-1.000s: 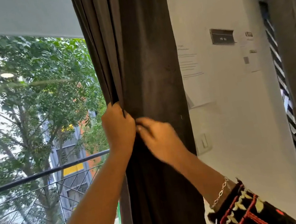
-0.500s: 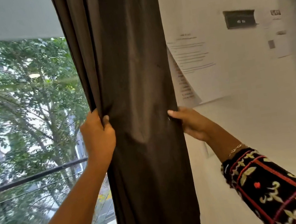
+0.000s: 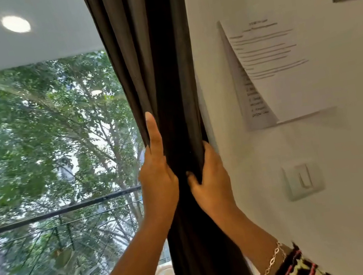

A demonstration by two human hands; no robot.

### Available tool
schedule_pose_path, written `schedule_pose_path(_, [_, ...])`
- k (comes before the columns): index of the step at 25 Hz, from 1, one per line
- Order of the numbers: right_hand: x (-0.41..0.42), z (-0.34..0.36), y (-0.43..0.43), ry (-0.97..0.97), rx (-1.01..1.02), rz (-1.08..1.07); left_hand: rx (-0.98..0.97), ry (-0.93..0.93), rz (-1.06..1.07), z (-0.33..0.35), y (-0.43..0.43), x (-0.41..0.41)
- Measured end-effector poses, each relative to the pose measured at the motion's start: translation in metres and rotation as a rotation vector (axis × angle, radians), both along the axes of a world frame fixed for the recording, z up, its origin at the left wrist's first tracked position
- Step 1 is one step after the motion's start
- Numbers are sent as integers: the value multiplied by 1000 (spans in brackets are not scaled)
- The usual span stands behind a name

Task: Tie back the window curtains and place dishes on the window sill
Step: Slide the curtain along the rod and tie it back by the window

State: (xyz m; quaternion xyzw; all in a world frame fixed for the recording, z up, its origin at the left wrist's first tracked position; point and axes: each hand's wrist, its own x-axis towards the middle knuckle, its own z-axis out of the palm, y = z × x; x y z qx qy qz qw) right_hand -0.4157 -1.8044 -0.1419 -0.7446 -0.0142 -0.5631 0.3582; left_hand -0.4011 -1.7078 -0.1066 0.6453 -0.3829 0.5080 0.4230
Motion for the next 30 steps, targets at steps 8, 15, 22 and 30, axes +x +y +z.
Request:
schedule_pose_path(8, [8, -14, -17, 126, -37, 495, 48, 224, 25, -11, -20, 5])
schedule_pose_path(15, [16, -60, -41, 377, -122, 634, -47, 323, 115, -23, -31, 13])
schedule_pose_path(22, [22, -130, -61, 792, -246, 646, -22, 340, 138, -41, -26, 17])
schedule_pose_path(30, [0, -30, -82, 698, -174, 670, 0, 328, 301, -29, -17, 16])
